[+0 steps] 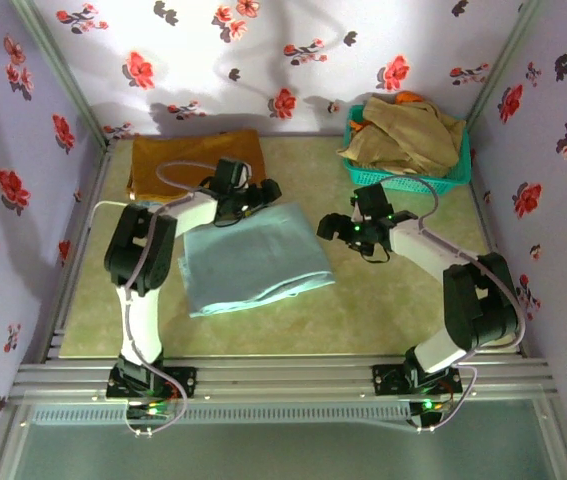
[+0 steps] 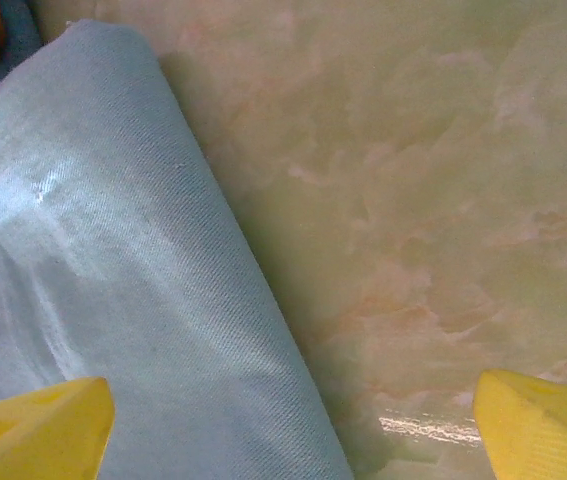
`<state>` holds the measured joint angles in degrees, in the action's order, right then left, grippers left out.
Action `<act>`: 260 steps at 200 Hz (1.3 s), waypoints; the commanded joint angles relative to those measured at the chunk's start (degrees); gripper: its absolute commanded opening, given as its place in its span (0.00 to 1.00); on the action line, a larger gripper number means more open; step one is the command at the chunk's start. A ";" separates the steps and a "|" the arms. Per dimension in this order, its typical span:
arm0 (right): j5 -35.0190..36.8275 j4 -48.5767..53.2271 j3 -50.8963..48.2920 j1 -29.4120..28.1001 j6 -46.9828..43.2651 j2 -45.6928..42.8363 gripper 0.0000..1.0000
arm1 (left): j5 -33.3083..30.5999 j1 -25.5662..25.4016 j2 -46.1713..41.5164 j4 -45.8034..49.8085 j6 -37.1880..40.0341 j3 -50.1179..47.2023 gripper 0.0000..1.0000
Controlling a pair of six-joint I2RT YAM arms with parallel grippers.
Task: Fold and stack the trousers
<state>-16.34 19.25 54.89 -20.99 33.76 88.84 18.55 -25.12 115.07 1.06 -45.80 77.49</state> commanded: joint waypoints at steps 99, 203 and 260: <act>-8.79 0.90 10.57 -1.85 -15.40 19.77 0.91 | -4.57 11.36 -51.82 25.57 0.26 -38.69 0.97; -13.60 -4.25 5.78 -5.37 -12.37 18.35 0.88 | 1.35 18.09 -39.10 12.71 5.79 -47.63 0.83; -24.51 -16.53 1.88 -5.11 -7.22 18.52 0.78 | 8.70 18.16 -38.17 0.18 6.08 -50.22 0.42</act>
<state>-25.74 9.54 58.92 -23.20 22.41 104.31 17.63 -4.84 73.65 19.55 -41.63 29.58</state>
